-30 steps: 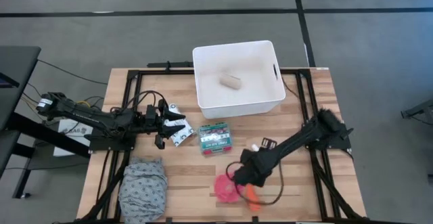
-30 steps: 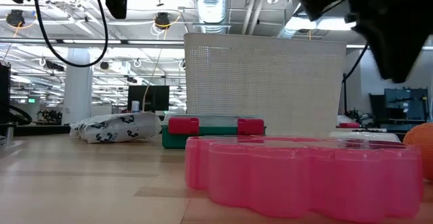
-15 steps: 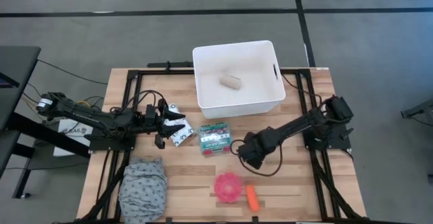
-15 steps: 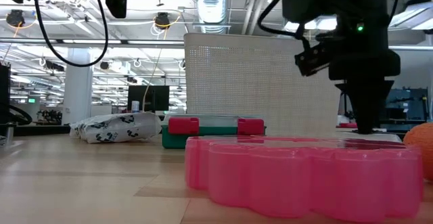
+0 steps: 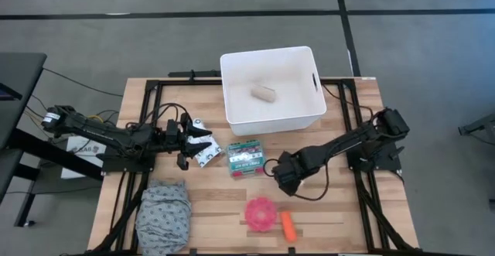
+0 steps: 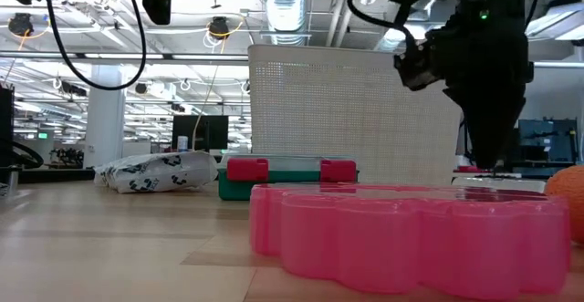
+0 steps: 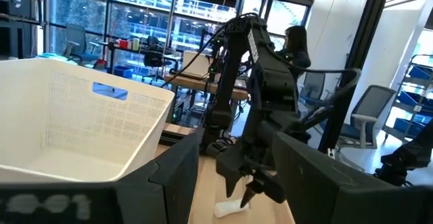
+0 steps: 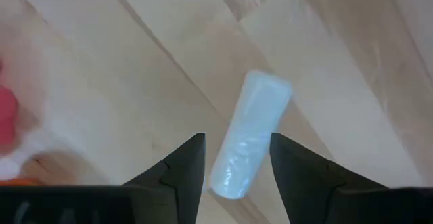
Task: Pick & place medical supplies in basket/bin
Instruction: Put the white bandage into the white bin
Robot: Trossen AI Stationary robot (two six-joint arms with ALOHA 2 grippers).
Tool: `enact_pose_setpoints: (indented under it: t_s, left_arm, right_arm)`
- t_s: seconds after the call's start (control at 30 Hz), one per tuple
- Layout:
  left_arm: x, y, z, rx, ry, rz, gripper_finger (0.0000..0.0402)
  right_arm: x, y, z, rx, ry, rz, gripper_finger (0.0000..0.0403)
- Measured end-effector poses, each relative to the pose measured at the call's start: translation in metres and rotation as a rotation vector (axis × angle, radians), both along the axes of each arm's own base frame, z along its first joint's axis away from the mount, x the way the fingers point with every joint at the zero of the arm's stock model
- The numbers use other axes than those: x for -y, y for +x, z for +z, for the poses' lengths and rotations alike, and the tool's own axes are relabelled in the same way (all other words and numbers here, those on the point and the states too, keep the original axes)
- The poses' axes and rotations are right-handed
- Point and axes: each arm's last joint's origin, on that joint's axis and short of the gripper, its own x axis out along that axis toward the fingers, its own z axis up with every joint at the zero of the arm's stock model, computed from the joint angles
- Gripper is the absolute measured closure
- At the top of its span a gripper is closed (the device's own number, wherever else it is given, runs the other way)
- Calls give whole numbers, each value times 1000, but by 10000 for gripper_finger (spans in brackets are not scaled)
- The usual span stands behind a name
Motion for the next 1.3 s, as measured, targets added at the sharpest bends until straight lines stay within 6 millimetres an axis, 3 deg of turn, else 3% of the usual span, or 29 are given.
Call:
enact_pose_setpoints:
  t_s: [0.4,0.53,0.73,0.87,0.97,1.17,1.3]
  left_arm:
    - [0,0,0,-1,0,1,223]
    - [0,0,0,-1,0,1,223]
    - [0,0,0,-1,-1,1,223]
    - [0,0,0,0,-1,1,223]
    - [0,0,0,0,-1,1,223]
    - [0,0,0,0,-4,1,223]
    - [0,0,0,1,-4,0,223]
  right_arm:
    - [-1,7,-46,-173,-49,50,243]
    - [2,8,-47,-186,-41,41,256]
    - [3,6,-26,-103,-36,38,334]
    - [1,14,15,55,-12,56,376]
    - [5,22,53,207,-88,79,377]
    - [26,18,165,588,-459,115,356]
    - [55,-1,226,723,-747,-14,359]
